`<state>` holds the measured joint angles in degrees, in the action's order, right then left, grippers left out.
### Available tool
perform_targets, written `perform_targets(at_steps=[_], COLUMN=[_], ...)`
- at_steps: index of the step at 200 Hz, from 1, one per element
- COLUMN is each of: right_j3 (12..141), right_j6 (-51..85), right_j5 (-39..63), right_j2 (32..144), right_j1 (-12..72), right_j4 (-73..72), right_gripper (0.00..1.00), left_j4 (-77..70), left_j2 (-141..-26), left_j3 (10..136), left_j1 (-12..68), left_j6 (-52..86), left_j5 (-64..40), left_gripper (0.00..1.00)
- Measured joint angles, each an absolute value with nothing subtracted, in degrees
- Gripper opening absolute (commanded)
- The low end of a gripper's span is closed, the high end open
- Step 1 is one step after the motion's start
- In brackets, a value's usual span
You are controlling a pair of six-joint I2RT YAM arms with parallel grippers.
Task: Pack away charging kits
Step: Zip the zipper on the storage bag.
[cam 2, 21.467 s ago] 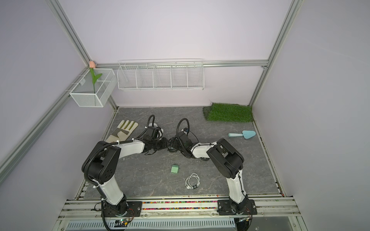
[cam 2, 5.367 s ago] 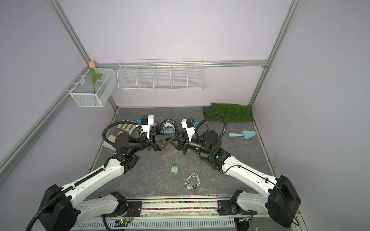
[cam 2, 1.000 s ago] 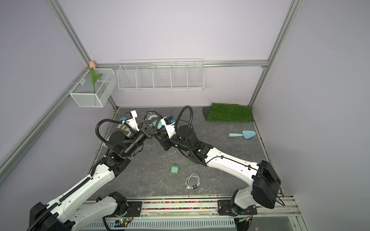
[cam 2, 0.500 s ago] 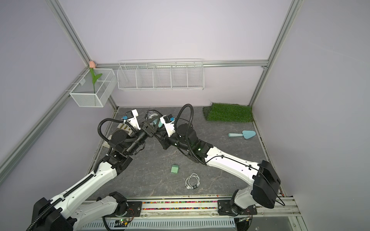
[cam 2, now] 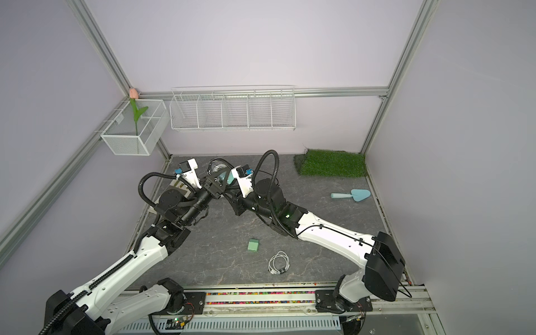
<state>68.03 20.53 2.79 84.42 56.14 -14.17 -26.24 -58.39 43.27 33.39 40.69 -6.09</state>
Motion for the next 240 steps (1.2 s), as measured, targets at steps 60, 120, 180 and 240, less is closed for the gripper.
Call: perform_targets(at_steps=[60, 120, 180, 240], right_j3=[68.8, 63.0, 59.0, 55.6], right_j6=[20.6, 16.9, 11.2, 3.6], right_j5=[1.7, -4.0, -6.8, -5.7], right_j2=[85.0, 80.0, 74.5, 68.8], right_j1=[56.4, 56.2, 56.0, 53.9], right_j4=[-13.1, -11.5, -11.0, -10.5], right_gripper=[0.07, 0.06, 0.06, 0.06], left_j4=[-24.6, -18.1, -16.5, -12.5], left_j2=[-57.9, -54.8, -55.4, -57.4], left_j3=[43.3, 43.3, 45.5, 49.8], left_j1=[33.4, 33.8, 34.2, 34.3], left_j6=[40.0, 38.5, 37.2, 33.7], left_j5=[-5.7, -6.3, -12.8, -21.7], left_gripper=[0.0, 0.0, 0.0, 0.0])
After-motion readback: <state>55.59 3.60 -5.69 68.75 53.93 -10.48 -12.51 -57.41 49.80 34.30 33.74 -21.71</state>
